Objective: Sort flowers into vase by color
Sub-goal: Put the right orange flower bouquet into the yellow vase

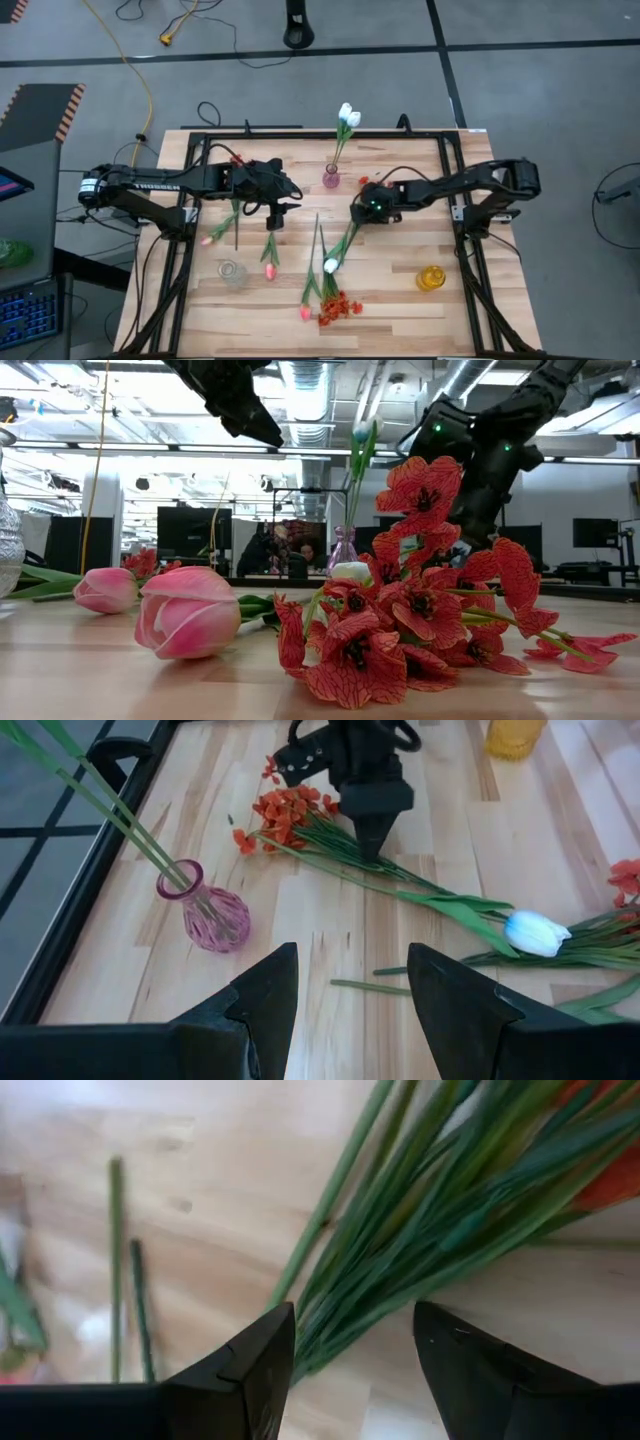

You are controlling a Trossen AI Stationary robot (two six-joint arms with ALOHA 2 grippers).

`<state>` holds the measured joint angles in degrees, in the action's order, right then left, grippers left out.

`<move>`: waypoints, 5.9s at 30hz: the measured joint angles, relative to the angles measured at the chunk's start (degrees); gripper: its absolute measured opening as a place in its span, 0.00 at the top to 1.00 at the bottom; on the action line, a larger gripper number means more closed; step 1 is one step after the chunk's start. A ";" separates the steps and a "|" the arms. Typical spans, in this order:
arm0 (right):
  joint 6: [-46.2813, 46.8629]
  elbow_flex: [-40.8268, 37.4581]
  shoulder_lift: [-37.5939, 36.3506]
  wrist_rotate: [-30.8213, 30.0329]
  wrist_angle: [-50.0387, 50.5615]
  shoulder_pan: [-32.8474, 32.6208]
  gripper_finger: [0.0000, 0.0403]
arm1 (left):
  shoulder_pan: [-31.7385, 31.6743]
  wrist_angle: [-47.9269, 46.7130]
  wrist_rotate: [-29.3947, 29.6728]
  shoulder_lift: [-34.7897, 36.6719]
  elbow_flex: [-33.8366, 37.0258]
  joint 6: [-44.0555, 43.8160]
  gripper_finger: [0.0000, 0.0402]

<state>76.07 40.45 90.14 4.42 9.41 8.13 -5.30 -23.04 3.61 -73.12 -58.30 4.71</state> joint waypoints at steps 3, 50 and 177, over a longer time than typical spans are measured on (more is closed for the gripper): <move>0.68 0.11 0.89 -1.42 -0.60 0.07 0.42 | 0.00 -0.34 0.00 0.00 0.00 0.00 0.56; -7.51 -0.02 -10.78 -10.23 10.09 -0.21 0.92 | 0.00 -0.65 0.03 0.00 0.00 -0.52 0.56; -53.59 -9.86 -59.49 -54.00 11.48 -81.32 0.90 | -0.02 3.67 1.49 0.00 0.02 -17.90 0.56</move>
<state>22.48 30.59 30.65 -49.58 20.88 -73.19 -5.32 -19.38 5.10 -73.12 -58.28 -13.19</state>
